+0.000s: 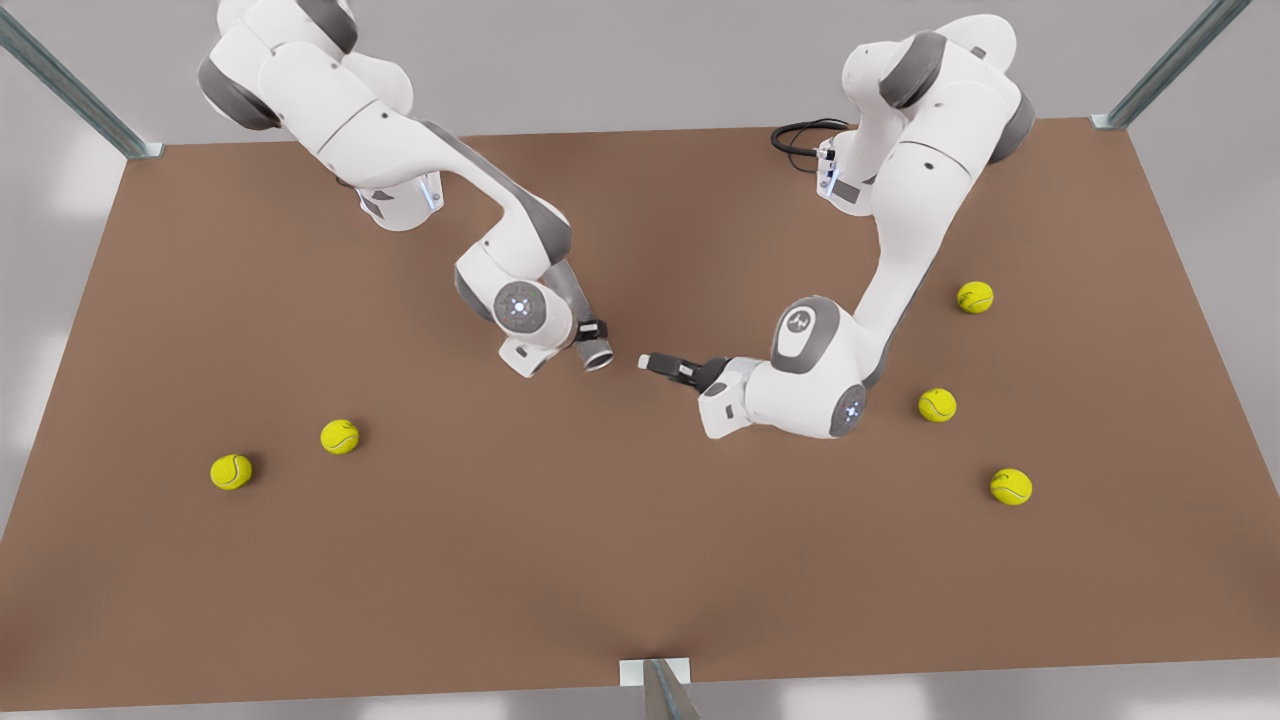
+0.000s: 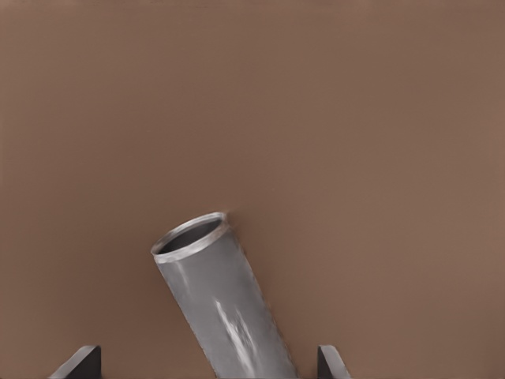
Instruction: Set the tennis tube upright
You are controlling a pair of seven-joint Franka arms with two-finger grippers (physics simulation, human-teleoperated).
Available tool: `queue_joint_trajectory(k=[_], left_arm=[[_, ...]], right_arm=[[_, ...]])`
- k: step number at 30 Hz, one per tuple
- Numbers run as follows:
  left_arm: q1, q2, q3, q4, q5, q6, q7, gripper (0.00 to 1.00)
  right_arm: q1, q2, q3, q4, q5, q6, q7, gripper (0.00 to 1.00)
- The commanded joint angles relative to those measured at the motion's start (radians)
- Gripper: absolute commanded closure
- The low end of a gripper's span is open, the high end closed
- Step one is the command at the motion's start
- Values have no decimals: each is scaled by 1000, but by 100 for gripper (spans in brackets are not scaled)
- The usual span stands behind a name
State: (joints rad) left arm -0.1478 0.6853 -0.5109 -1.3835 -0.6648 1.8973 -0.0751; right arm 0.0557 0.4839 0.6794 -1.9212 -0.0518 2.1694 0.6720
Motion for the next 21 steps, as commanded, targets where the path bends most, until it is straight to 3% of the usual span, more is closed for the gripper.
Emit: queue_joint_trajectory(k=[1, 7, 9, 10, 13, 16, 19, 21], left_arm=[[-16, 5, -3, 6, -24, 6, 0, 1], [-84, 8, -1, 11, 36, 83, -6, 0], [-75, -1, -6, 12, 36, 52, -8, 0], [-35, -7, 2, 41, 57, 40, -11, 0], [192, -50, 2, 47, 246, -1, -40, 0], [208, -50, -15, 44, 338, -3, -101, 0], [149, 37, -84, 46, 153, 8, 23, 1], [169, 94, -84, 34, -47, -8, 254, 1]], right_arm=[[10, 28, 0, 2, -40, 21, 0, 0], [81, 81, 3, -6, -45, 93, 18, 0], [-2, 52, 38, -1, -48, 73, 3, 0], [-89, 30, 101, -1, -48, 31, 0, 0], [-356, -31, 239, -10, -48, -97, -78, 0], [-467, -22, 236, -15, -54, -175, -170, 0], [-533, 9, 221, -24, -57, -178, -167, 0], [-539, 10, 114, 11, -80, -215, -314, 0]])
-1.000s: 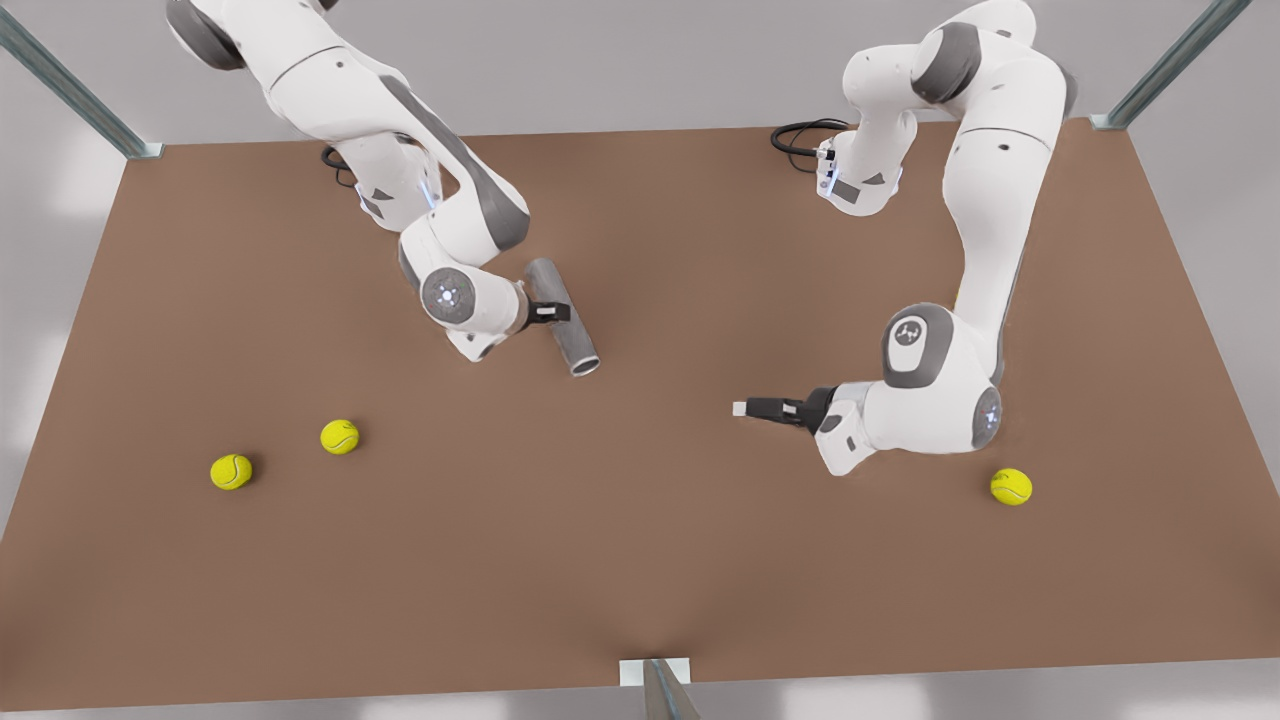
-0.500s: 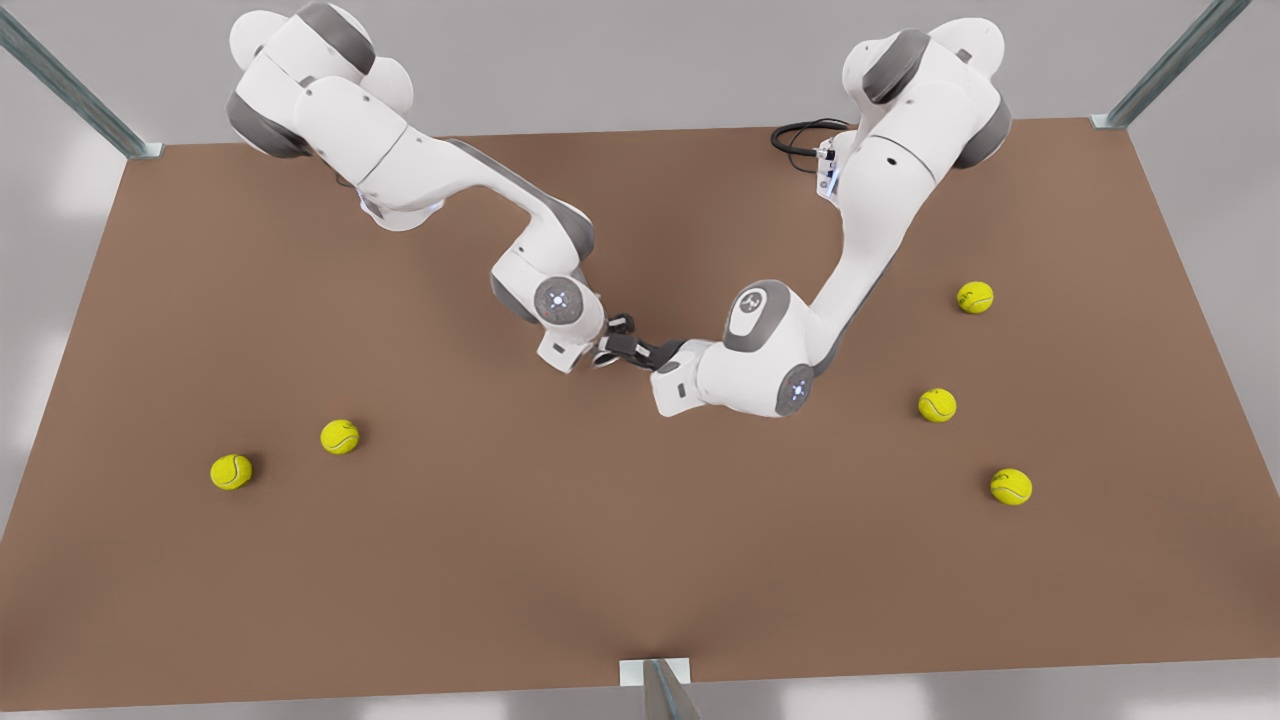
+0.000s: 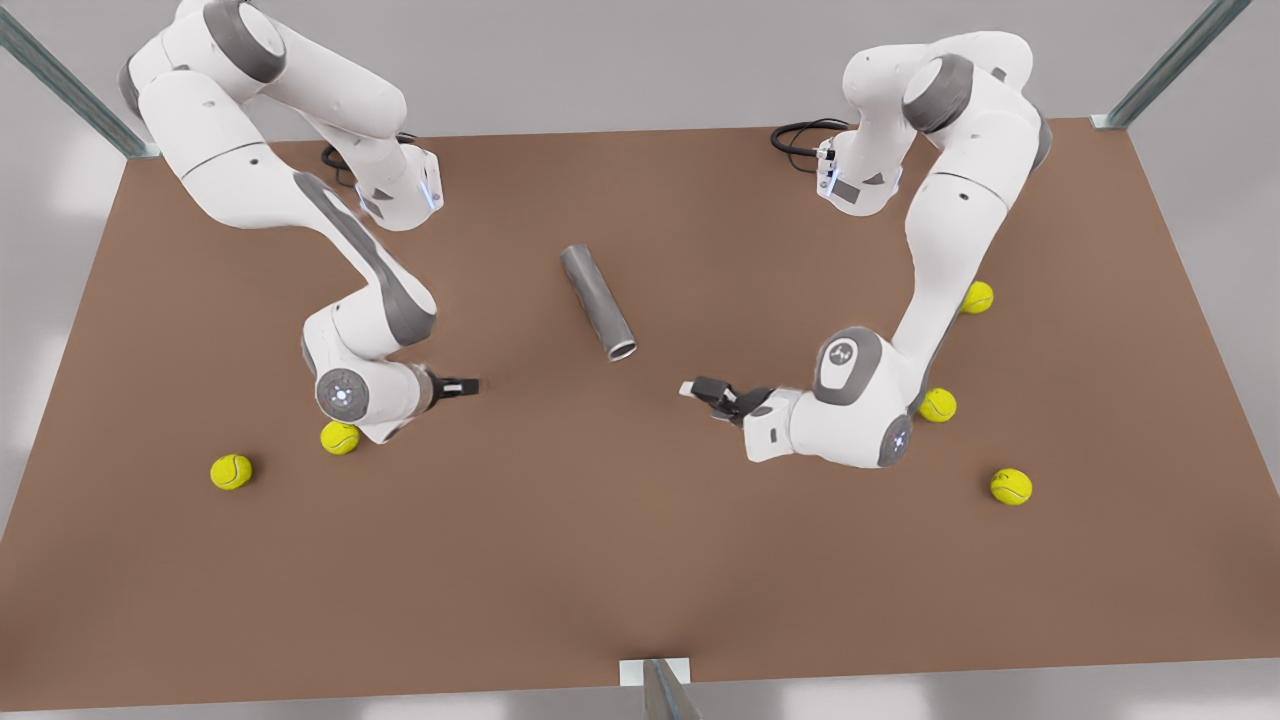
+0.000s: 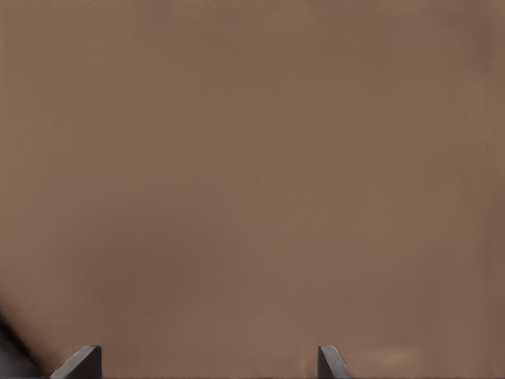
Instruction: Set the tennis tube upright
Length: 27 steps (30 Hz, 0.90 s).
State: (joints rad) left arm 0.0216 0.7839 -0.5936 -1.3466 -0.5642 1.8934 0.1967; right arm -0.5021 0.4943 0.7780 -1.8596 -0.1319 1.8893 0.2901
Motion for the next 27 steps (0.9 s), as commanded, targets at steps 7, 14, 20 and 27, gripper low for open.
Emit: queue_joint_trajectory(k=[7, 14, 20, 27], left_arm=[[-83, 126, -6, 1, -425, -7, 194, 1], [-236, 182, 124, 198, -192, -162, 202, 1], [-223, 166, 123, 133, -114, -188, 217, 1], [-233, 169, 115, 84, -98, -201, 217, 1]], right_arm=[[-122, -57, -13, 332, -167, -144, -244, 0], [-145, -39, -16, 379, -229, -200, -253, 0], [303, -137, -641, 402, 49, -239, -378, 0], [300, -125, -641, 415, 47, -237, -379, 0]])
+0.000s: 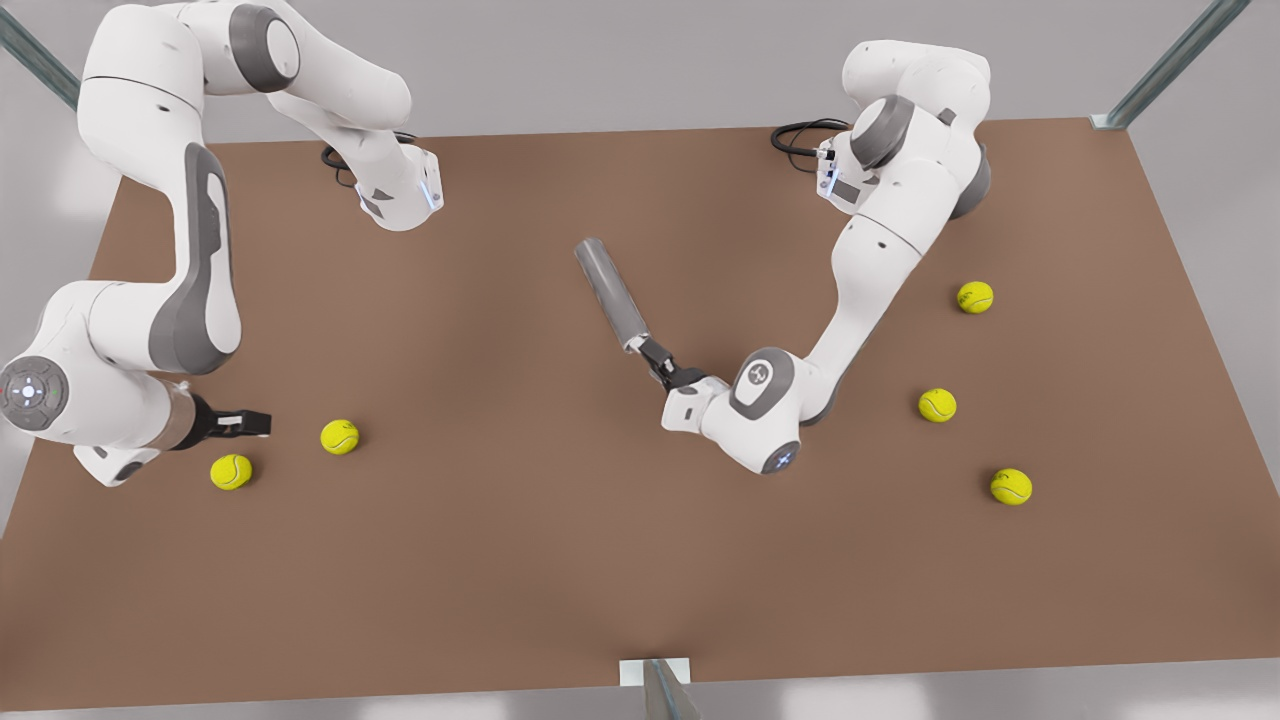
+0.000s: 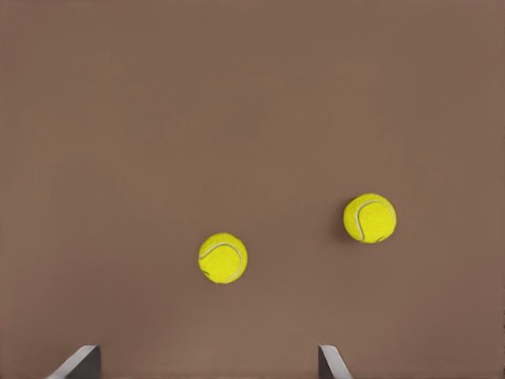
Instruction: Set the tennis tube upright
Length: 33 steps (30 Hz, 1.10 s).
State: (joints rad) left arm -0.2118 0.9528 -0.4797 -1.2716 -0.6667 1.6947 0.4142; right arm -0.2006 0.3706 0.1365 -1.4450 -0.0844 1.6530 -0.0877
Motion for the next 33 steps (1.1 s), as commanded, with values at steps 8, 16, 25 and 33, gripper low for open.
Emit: queue_joint_trajectory(k=[8, 16, 25, 33], left_arm=[[-8, 0, 0, -34, 6, 2, 2, 1], [-28, 12, 4, -86, 16, 105, 100, 1], [-26, 17, 9, -118, 90, 181, 144, 1], [-49, 34, 0, -132, 67, 203, 155, 1]], right_arm=[[12, 16, 0, 0, 0, 2, 0, 0], [16, 17, 2, -2, 0, 4, 0, 0], [16, 22, 3, 8, 0, 7, 0, 0], [-8, 24, -1, 29, 8, 5, 2, 0]])
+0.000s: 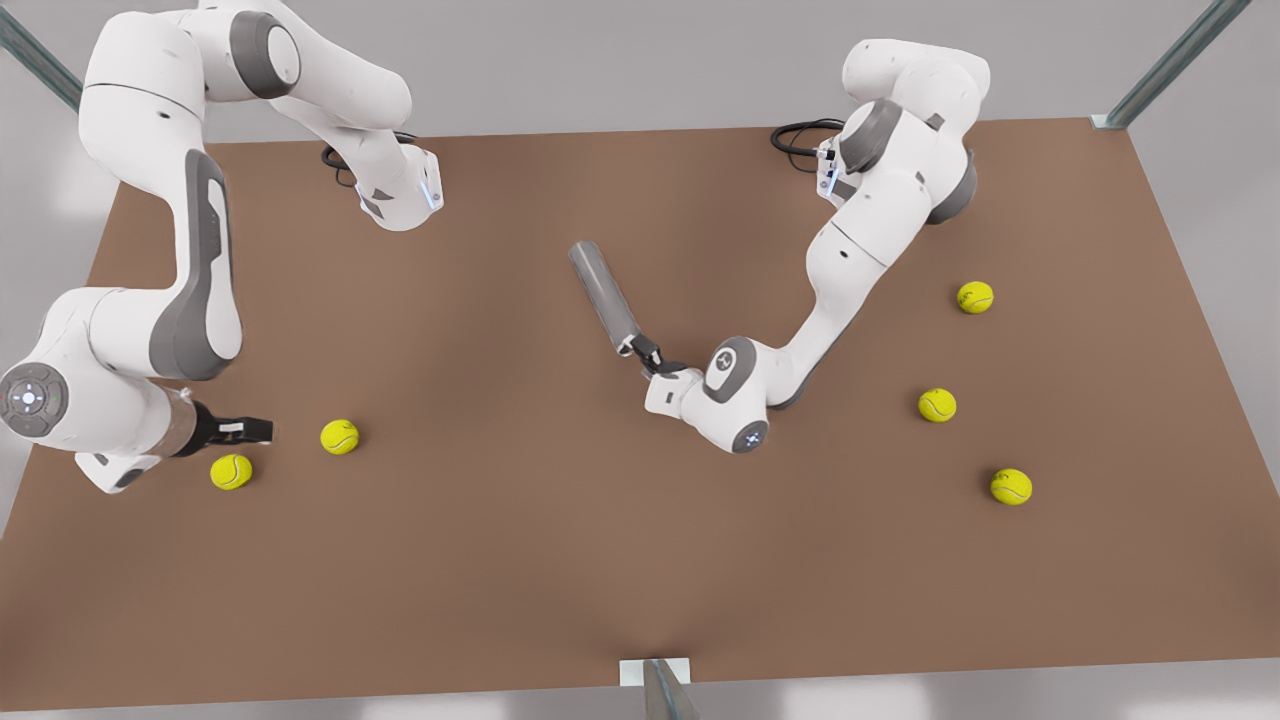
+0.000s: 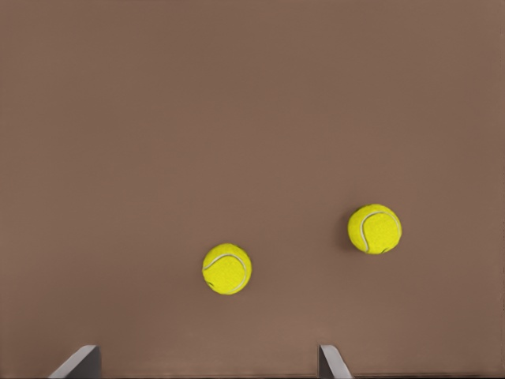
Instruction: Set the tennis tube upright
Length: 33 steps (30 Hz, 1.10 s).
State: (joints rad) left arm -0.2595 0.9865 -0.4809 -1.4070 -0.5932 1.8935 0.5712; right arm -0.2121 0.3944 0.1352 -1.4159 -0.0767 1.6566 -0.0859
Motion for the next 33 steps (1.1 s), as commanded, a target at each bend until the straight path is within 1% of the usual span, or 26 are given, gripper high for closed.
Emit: queue_joint_trajectory(k=[1, 3, 11, 13, 33], left_arm=[[-1, 0, 1, -1, -7, -1, 4, 1], [0, -2, -4, -15, -5, -4, 7, 1], [-33, 12, -15, -13, -62, 26, 15, 1], [-32, 14, -15, -15, -60, 24, 27, 1], [-95, 18, -27, -46, -74, 44, 27, 2]], right_arm=[[2, -2, 1, 0, 0, -1, 0, 0], [4, -2, -2, 0, 43, -1, 2, 0], [11, 0, 0, 0, 43, 5, 3, 0], [22, 18, 4, 0, 41, 15, 0, 0], [20, 20, 4, 2, 41, 15, 0, 0]])
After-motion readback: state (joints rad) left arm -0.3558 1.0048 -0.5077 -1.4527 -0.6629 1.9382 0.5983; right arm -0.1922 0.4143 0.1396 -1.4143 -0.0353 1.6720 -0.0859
